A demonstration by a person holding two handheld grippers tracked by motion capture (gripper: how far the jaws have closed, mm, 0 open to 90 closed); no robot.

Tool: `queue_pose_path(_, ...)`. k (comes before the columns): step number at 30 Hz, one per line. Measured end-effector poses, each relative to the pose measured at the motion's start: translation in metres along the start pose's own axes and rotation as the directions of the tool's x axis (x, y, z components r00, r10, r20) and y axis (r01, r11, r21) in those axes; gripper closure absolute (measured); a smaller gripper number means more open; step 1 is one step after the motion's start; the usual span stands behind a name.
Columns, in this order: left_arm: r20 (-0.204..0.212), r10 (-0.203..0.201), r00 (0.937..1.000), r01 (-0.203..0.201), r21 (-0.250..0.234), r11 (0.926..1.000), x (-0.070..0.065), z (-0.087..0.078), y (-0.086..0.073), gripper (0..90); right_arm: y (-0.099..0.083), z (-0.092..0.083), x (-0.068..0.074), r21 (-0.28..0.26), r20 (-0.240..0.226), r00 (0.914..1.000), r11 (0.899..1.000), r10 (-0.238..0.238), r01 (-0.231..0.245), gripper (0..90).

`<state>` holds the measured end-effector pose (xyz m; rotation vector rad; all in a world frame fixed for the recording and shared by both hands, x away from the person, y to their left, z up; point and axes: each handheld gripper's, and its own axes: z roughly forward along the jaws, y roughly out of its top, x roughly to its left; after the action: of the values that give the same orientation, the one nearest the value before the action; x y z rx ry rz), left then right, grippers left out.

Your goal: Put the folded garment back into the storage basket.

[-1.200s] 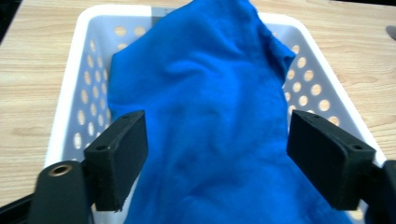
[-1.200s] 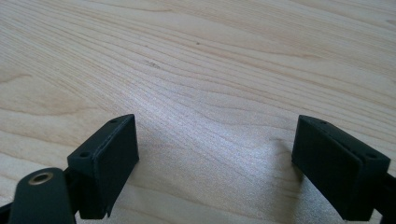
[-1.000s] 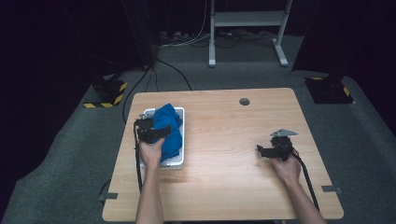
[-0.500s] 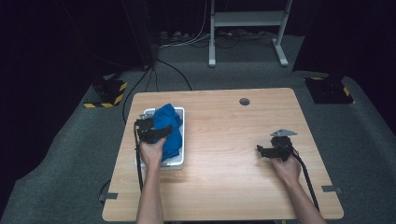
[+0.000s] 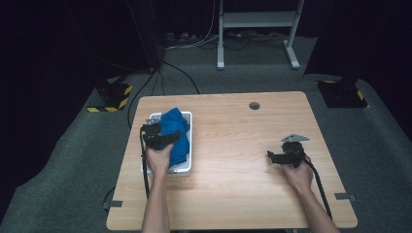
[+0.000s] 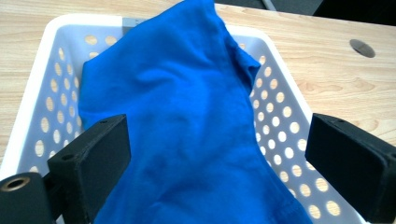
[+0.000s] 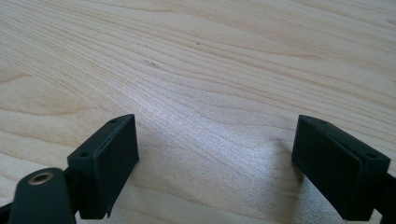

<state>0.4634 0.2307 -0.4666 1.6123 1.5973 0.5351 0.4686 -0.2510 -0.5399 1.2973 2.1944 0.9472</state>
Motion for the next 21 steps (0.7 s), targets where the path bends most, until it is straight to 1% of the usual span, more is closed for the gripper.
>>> queue_pose_path(1,0.003,0.005,1.0000,-0.005,-0.006,1.0000,-0.001,-0.001,0.001,6.5,0.000,0.000,0.000,0.000,0.000,1.0000,1.000,0.000,0.000,14.2)
queue_pose_path(3,0.006,0.003,1.0000,-0.003,-0.011,0.9999,-0.002,-0.001,0.001,6.0,0.000,0.000,0.000,0.000,0.000,1.0000,1.000,-0.001,0.001,14.2)
queue_pose_path(4,0.004,0.004,1.0000,-0.004,-0.014,0.9999,-0.003,-0.002,0.002,5.7,0.000,0.000,0.000,0.000,0.000,1.0000,1.000,0.000,0.000,14.2)
queue_pose_path(5,-0.006,0.008,0.9999,-0.008,-0.022,0.9997,-0.004,-0.003,0.003,5.3,0.000,0.000,0.000,0.000,0.000,1.0000,1.000,0.000,0.000,14.2)
queue_pose_path(6,-0.006,0.008,0.9999,-0.008,-0.022,0.9997,-0.004,-0.003,0.003,5.2,0.000,0.000,0.000,0.000,0.000,1.0000,1.000,0.000,0.000,14.2)
queue_pose_path(8,-0.014,0.022,0.9997,-0.023,-0.019,0.9996,-0.008,-0.004,0.003,4.8,0.000,0.000,0.000,0.000,0.000,1.0000,1.000,0.000,0.000,14.2)
queue_pose_path(12,-0.009,0.029,0.9996,-0.029,-0.017,0.9994,-0.010,-0.004,0.004,4.4,0.000,0.000,0.000,0.000,0.000,1.0000,1.000,0.000,0.000,14.2)
queue_pose_path(15,-0.006,0.040,0.9992,-0.040,0.000,0.9992,-0.012,-0.002,0.003,3.1,0.000,0.000,0.000,0.000,0.000,1.0000,1.000,0.000,0.000,14.2)
queue_pose_path(21,-0.003,0.048,0.9989,-0.048,-0.009,0.9988,-0.014,-0.004,0.004,3.2,0.000,0.000,0.000,0.000,0.000,1.0000,1.000,0.000,0.000,14.2)
